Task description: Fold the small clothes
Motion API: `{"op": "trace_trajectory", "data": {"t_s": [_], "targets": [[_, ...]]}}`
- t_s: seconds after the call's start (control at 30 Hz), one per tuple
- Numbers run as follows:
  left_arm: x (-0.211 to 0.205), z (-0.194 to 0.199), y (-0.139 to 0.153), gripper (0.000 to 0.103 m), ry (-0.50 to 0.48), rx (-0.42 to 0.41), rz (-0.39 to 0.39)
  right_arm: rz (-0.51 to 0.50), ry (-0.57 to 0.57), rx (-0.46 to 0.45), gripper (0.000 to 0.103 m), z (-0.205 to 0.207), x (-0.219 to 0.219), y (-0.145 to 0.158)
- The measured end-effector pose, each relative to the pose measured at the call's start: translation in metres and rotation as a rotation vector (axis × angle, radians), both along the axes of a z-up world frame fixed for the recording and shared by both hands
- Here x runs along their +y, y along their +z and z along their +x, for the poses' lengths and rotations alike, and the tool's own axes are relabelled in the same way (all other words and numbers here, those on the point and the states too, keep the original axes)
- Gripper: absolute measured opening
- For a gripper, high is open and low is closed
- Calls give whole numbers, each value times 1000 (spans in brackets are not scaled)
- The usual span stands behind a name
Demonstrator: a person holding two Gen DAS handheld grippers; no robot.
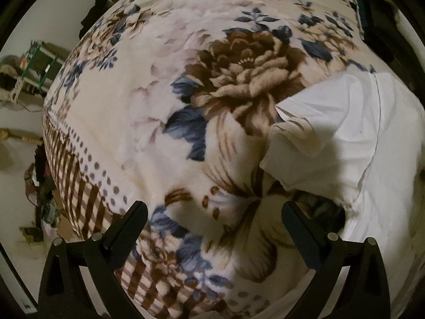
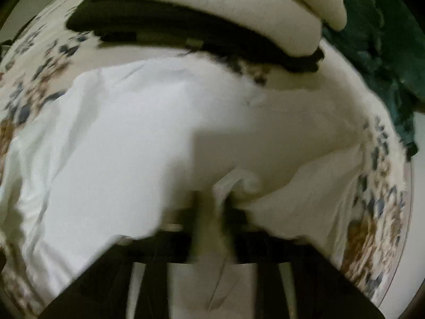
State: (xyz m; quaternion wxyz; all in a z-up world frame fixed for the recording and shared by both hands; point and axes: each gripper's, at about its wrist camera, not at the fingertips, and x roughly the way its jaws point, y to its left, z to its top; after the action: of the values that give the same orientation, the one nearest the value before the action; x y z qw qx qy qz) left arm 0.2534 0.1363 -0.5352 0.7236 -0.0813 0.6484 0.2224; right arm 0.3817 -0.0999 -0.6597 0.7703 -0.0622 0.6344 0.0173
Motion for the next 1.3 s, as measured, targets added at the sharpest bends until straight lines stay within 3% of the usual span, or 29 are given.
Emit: {"op": "trace_trajectory", "data": {"t_s": [0.07, 0.13, 0.33, 0.4, 0.43, 0.47, 0.5, 0.57, 0.7, 0.8, 0.9, 0.97, 1.07, 1.13, 1.17, 1.2, 1.23, 1.3], "targets": [[9, -1, -1, 103, 34, -18, -59, 93, -60, -15, 68, -20, -18, 13], [22, -4, -5, 103, 98, -45, -160, 141, -111, -14, 68, -37, -37, 23], [62, -14, -39, 103, 462, -184, -655, 193, -278, 70, 68, -92, -96, 20], [63, -9, -45, 101, 529, -243, -752, 187, -327, 99, 68, -105, -108, 13], [61, -2, -46, 95, 530, -267, -764, 184, -341, 109, 68, -108, -114, 10], [59, 6, -45, 70, 507, -286, -743, 180, -356, 119, 68, -113, -118, 7], [53, 14, -44, 37, 467, -299, -711, 178, -374, 127, 68, -119, -123, 5], [44, 28, -43, 9, 396, -302, -668, 186, -416, 132, 68, -127, -132, 4], [31, 39, -9, 7, 242, -394, -537, 188, -451, 101, 68, -137, -144, 13], [1, 40, 32, 7, 62, -472, -438, 190, -458, 78, 68, -141, -153, 24], [-62, 38, 63, 7, -199, -502, -428, 196, -465, 67, 68, -145, -164, 36], [-109, 40, 61, 9, -343, -446, -488, 199, -465, 67, 68, -149, -173, 44], [-156, 23, 43, 12, -449, -296, -570, 203, -465, 81, 68, -153, -190, 55], [-160, 10, 37, 29, -460, -246, -560, 226, -458, 91, 68, -154, -204, 64], [-153, 3, 35, 55, -437, -233, -542, 242, -451, 94, 68, -144, -203, 67], [-144, -2, 34, 88, -411, -224, -525, 277, -437, 90, 68, -142, -205, 72], [-129, -6, 32, 97, -366, -214, -492, 316, -420, 85, 68, -139, -206, 76], [-104, -7, 30, 97, -305, -220, -459, 395, -376, 73, 69, -126, -201, 82]]}}
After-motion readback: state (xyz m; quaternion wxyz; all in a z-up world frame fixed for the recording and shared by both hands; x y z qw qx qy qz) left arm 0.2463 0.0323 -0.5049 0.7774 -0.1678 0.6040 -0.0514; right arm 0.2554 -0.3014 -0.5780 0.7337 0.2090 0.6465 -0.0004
